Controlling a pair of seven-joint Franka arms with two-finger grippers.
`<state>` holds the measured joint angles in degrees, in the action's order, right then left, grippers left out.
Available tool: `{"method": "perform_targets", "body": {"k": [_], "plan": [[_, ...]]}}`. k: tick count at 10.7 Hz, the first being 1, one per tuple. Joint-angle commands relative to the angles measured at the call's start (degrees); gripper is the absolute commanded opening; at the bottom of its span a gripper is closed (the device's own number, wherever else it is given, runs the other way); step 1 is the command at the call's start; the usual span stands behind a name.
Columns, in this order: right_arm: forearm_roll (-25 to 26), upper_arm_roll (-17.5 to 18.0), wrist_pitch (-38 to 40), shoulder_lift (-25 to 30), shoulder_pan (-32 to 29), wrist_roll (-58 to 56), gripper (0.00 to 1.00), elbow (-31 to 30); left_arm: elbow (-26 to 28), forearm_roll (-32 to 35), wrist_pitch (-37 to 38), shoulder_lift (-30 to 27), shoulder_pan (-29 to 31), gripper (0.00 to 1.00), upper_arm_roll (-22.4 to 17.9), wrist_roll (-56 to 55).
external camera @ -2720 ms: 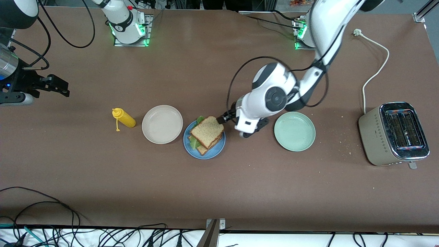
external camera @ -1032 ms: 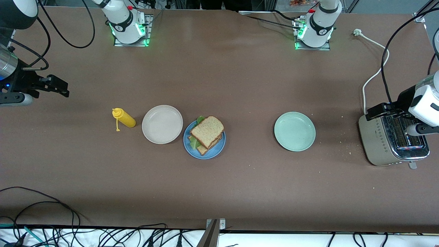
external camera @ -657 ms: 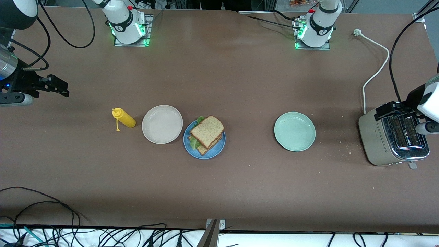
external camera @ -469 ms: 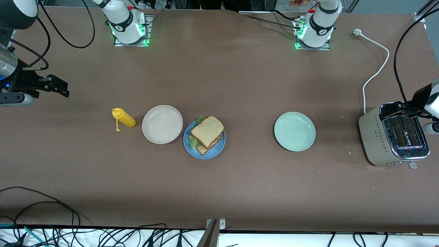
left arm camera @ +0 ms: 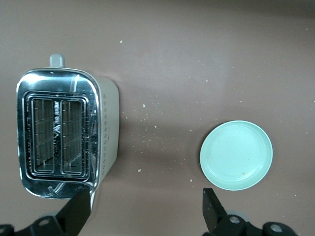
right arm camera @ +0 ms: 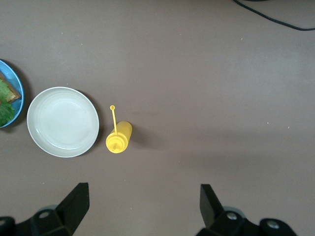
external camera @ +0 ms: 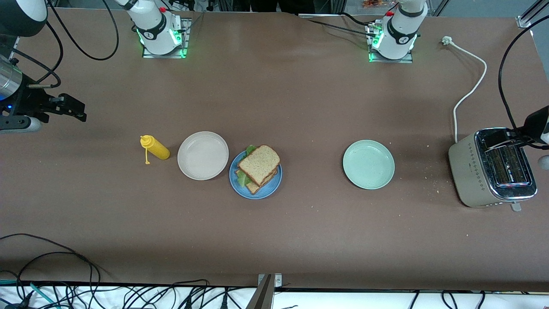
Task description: Make sandwich in blue plate with both arms
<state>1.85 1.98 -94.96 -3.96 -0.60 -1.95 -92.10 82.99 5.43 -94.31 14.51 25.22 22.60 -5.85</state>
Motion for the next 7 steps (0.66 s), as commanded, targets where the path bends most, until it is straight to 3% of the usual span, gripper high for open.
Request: {"method": "perform_targets", "body": {"k": [1, 7], "plan": [[-0.27, 0.04, 1.0, -0.35, -0.01, 0.81, 1.0, 1.31, -0.46, 1.61, 0.35, 0.25, 0.97, 1.0, 0.95, 1.11], [-0.18, 0.04, 1.0, -0.35, -0.01, 0.81, 1.0, 1.4, -0.02, 1.61, 0.27, 0.34, 0.97, 1.0, 1.13, 1.19]]}}
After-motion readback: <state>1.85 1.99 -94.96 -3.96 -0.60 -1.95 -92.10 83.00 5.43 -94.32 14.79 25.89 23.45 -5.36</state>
